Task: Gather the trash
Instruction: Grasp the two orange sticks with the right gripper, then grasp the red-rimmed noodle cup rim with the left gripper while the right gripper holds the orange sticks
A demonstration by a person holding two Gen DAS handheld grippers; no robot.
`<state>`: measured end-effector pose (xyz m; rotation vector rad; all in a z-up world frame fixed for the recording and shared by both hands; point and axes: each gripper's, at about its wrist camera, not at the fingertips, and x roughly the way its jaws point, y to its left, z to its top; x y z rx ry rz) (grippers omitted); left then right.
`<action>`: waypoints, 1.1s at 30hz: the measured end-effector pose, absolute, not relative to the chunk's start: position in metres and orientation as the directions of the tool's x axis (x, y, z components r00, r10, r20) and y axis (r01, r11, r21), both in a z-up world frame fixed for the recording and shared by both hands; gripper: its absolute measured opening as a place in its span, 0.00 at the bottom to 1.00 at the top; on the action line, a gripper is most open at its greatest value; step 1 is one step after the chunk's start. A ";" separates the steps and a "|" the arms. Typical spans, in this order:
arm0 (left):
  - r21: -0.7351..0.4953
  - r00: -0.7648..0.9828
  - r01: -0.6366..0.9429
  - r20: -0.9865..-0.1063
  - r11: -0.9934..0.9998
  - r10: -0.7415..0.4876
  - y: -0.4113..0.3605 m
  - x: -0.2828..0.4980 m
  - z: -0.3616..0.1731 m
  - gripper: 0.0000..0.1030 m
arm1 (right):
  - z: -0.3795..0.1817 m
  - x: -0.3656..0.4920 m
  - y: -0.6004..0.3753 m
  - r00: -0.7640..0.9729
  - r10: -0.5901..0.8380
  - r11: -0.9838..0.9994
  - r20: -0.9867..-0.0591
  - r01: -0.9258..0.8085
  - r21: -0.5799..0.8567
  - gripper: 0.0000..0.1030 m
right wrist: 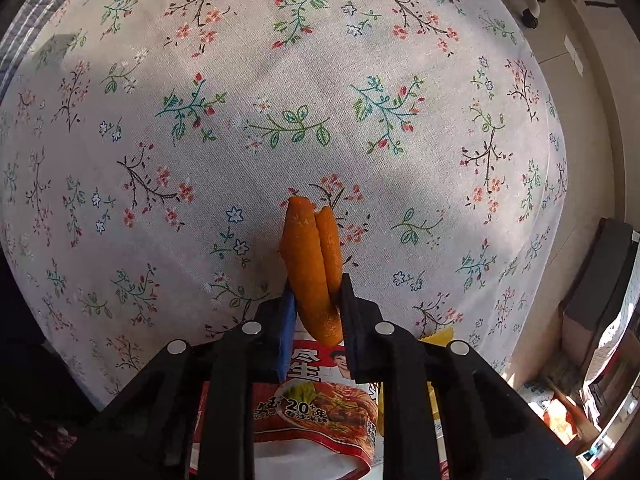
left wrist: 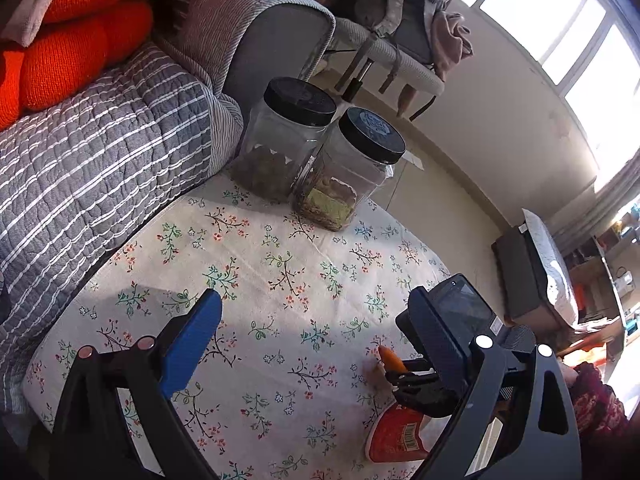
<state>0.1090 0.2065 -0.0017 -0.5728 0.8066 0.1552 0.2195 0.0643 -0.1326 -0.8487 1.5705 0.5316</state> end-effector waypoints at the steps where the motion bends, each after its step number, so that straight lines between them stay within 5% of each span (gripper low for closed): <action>1: -0.425 0.690 -0.334 -0.718 0.841 -0.089 0.205 0.108 -0.001 0.89 | -0.123 0.221 0.062 -0.007 -0.188 0.650 -0.982 -0.750 -0.119 0.18; 7: -0.421 0.650 -0.170 -0.727 0.891 -0.220 0.170 0.112 -0.003 0.89 | -0.053 0.223 0.020 0.152 0.021 0.808 -0.988 -0.585 -0.072 0.18; 15: -0.222 0.522 0.212 -0.798 0.952 -0.303 0.052 0.109 -0.024 0.93 | 0.000 0.223 -0.098 0.369 0.178 0.941 -0.912 -0.334 0.049 0.18; 33: -0.138 0.365 0.344 -0.892 0.929 -0.268 -0.021 0.120 -0.088 0.93 | -0.028 0.168 -0.191 0.428 0.274 0.961 -0.861 -0.166 0.223 0.19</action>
